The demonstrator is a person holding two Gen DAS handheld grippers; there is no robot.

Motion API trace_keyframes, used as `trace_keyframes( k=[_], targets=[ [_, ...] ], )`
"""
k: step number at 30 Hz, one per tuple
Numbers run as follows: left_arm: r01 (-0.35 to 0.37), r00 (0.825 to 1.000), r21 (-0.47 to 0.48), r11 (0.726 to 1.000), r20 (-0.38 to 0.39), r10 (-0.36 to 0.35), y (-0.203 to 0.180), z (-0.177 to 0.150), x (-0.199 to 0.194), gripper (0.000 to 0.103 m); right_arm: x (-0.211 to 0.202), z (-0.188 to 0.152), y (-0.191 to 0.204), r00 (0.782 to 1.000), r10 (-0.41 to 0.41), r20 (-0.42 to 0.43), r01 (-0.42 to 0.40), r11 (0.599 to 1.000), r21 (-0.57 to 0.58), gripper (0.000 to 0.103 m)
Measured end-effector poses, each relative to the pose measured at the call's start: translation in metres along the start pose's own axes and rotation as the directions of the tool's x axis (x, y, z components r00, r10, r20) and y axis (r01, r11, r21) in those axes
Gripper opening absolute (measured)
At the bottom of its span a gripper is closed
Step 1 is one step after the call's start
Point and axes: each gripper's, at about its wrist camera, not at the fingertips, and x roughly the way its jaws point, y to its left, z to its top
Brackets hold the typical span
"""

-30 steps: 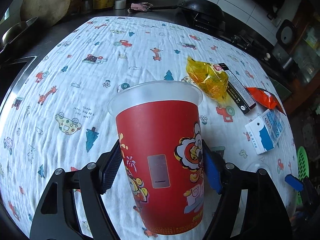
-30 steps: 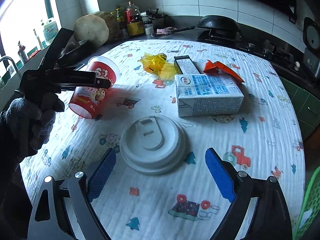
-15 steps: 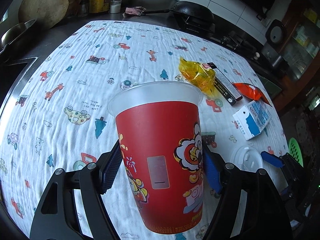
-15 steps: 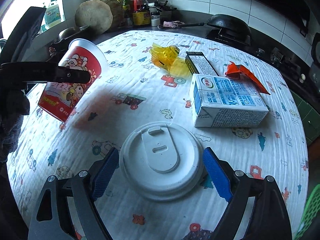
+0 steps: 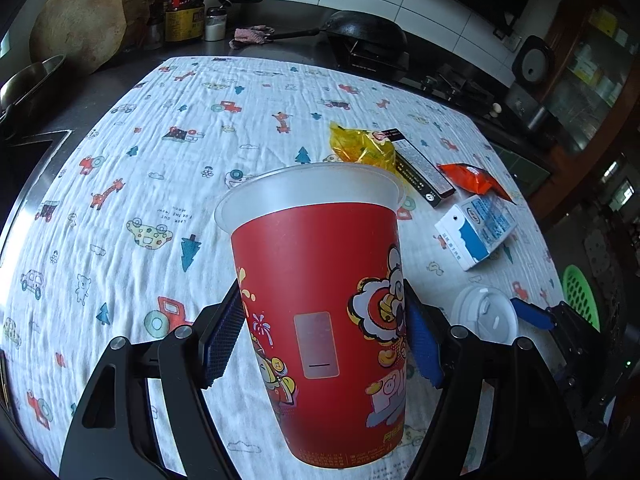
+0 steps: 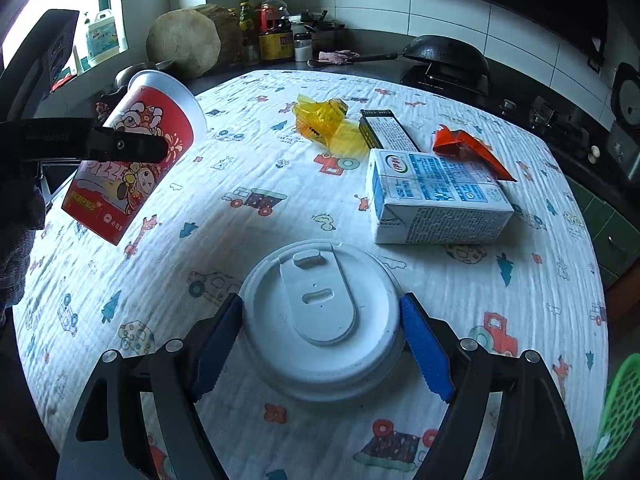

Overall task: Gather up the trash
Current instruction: 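Lift the red cup with the left tool while the right tool lifts the lid, then drop the white lid into the basket with the right tool while the left tool drops the red cup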

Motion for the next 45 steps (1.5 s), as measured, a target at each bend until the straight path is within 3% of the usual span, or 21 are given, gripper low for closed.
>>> trace_keyframes(
  k=[8,15,20,29,37,45],
  targets=[
    [0.053,0.999,0.059,0.997,0.0,-0.053,-0.04,-0.011,-0.013,0.072,-0.049,-0.025,-0.034,0.998,-0.036,0.06,0.03,0.994,0.103,0.077],
    [0.116,0.993,0.138,0.984,-0.016,-0.115,-0.095,-0.021,-0.015,0.072,-0.095,-0.066,-0.098,0.987,-0.145,0.067,0.126,0.963,0.236,0.077],
    [0.161,0.987,0.199,0.967,-0.032,-0.158,-0.142,-0.023,-0.014,0.072,-0.129,-0.099,-0.153,0.966,-0.253,0.052,0.224,0.921,0.32,0.077],
    [0.238,0.971,0.294,0.926,-0.077,-0.225,-0.228,-0.028,-0.001,0.072,-0.175,-0.163,-0.264,0.907,-0.419,-0.046,0.39,0.794,0.465,0.077],
    [0.306,0.952,0.375,0.875,-0.132,-0.276,-0.312,-0.034,0.013,0.072,-0.185,-0.21,-0.329,0.879,-0.46,-0.125,0.45,0.712,0.54,0.077],
    [0.372,0.928,0.439,0.818,-0.191,-0.32,-0.391,-0.046,0.029,0.072,-0.192,-0.234,-0.349,0.871,-0.473,-0.135,0.458,0.679,0.574,0.081]
  ],
)
